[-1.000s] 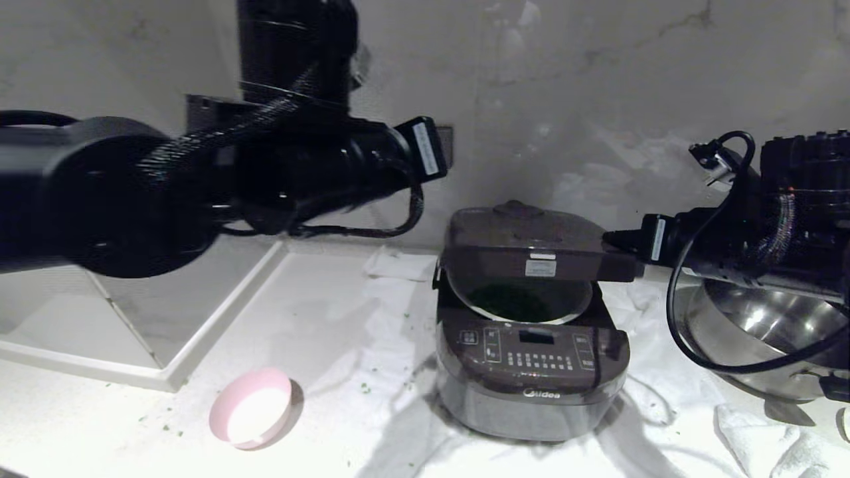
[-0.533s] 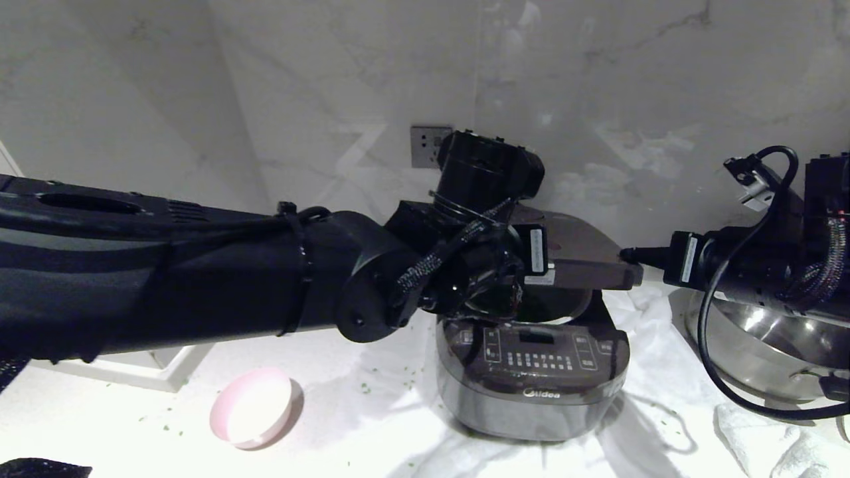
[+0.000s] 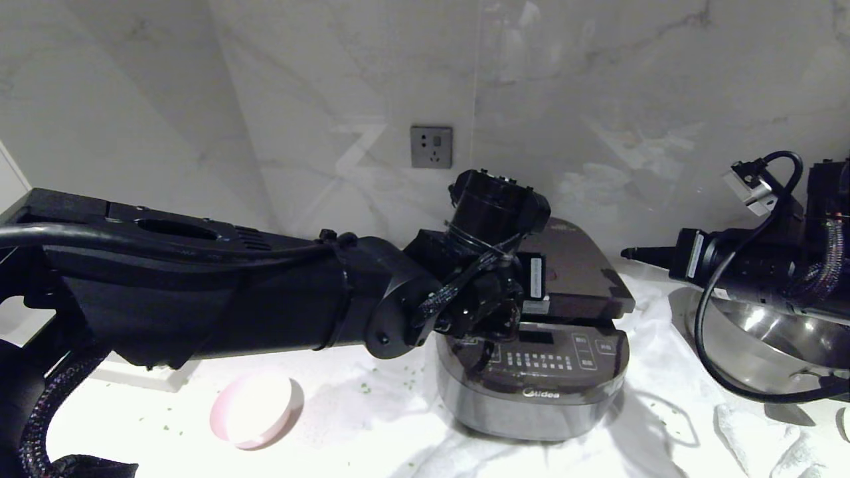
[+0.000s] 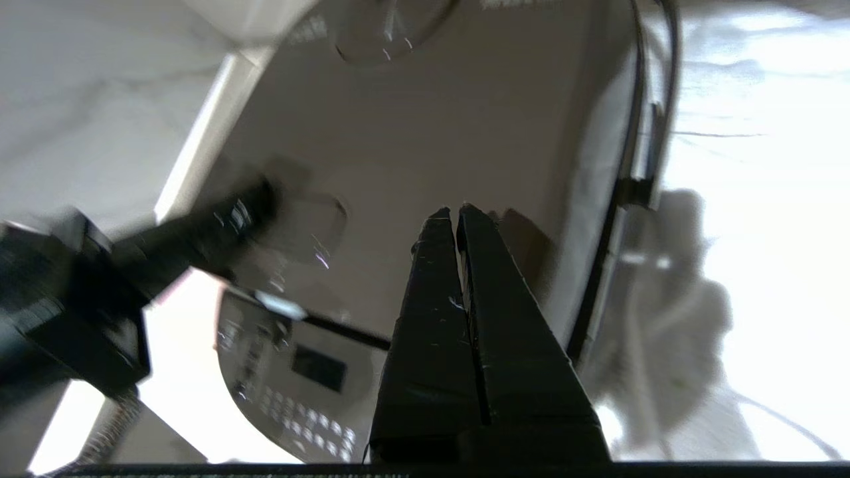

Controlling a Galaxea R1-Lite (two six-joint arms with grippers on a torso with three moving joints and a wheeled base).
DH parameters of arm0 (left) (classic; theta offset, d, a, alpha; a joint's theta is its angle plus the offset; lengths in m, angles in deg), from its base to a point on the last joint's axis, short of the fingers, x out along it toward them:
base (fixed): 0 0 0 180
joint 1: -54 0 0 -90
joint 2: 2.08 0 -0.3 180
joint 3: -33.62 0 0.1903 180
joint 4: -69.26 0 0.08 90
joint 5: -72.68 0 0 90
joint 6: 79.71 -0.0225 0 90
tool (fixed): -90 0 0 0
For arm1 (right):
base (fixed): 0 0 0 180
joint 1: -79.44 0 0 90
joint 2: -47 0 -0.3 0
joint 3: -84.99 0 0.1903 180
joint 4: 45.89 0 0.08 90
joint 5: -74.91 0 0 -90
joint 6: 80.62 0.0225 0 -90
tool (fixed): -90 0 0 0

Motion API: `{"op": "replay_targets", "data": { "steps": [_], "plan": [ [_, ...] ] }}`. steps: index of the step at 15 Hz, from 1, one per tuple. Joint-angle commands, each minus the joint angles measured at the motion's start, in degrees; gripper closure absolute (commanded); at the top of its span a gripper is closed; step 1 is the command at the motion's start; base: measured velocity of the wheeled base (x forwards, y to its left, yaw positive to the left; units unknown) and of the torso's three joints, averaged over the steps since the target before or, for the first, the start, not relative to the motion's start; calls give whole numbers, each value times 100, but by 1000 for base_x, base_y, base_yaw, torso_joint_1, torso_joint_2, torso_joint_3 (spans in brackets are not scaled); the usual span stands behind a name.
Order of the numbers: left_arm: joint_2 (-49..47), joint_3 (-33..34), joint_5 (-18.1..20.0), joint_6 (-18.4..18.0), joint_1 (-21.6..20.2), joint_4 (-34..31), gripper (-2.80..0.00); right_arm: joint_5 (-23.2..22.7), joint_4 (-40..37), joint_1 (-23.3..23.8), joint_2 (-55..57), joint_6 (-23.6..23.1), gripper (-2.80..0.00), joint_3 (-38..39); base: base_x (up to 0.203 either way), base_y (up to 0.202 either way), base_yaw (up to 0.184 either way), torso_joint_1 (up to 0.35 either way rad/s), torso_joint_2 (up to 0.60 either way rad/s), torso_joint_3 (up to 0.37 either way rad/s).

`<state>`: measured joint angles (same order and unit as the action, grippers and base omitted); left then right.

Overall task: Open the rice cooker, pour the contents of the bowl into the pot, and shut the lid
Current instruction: Close the rice cooker

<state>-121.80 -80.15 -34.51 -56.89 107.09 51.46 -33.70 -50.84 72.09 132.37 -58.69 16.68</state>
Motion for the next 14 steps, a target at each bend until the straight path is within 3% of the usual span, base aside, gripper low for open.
{"op": "replay_targets", "data": {
  "steps": [1,5,14],
  "plan": [
    [180,313,-12,-2,-62,-3,0,-79,100,-3,197,168,0,39,0,0,0,0,0,0],
    [344,864,5,26,-175,38,0,-328,101,-18,332,470,0,55,0,0,0,0,0,0],
    [353,1193,31,73,-175,58,0,-495,765,-34,847,763,0,464,0,0,0,0,0,0]
  ]
}}
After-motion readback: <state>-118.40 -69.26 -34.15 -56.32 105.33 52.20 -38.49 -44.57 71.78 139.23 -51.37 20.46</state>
